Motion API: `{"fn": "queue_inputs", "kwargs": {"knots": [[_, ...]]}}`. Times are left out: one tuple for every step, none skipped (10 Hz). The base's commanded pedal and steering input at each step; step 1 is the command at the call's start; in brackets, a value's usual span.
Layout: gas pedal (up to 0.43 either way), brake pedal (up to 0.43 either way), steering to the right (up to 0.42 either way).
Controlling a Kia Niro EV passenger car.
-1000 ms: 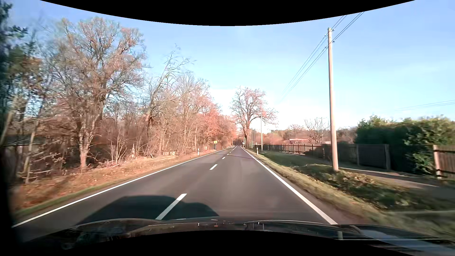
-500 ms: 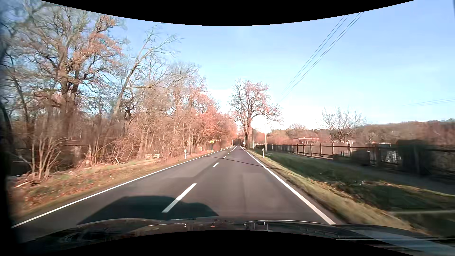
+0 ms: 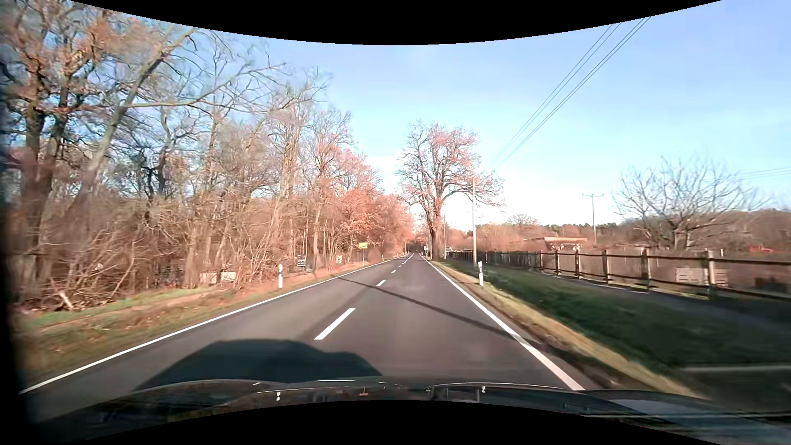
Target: Follow the waypoints while adhering to traffic rules and regulations
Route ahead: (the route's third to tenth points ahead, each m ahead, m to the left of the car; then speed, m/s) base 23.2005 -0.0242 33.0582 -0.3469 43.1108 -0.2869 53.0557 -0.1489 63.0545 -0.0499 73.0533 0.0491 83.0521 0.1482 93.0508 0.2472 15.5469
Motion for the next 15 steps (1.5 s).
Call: {"fn": "queue_inputs", "kwargs": {"knots": [[0.311, 0.000, -0.004], [0.339, 0.000, -0.003], [0.358, 0.000, -0.003], [0.358, 0.000, -0.003], [0.370, 0.000, -0.003], [0.378, 0.000, -0.002], [0.390, 0.000, 0.000], [0.409, 0.000, 0.001], [0.409, 0.000, 0.001], [0.409, 0.000, 0.002], [0.421, 0.000, 0.002], [0.429, 0.000, 0.002], [0.441, 0.000, 0.002], [0.441, 0.000, 0.002], [0.441, 0.000, 0.002]]}}
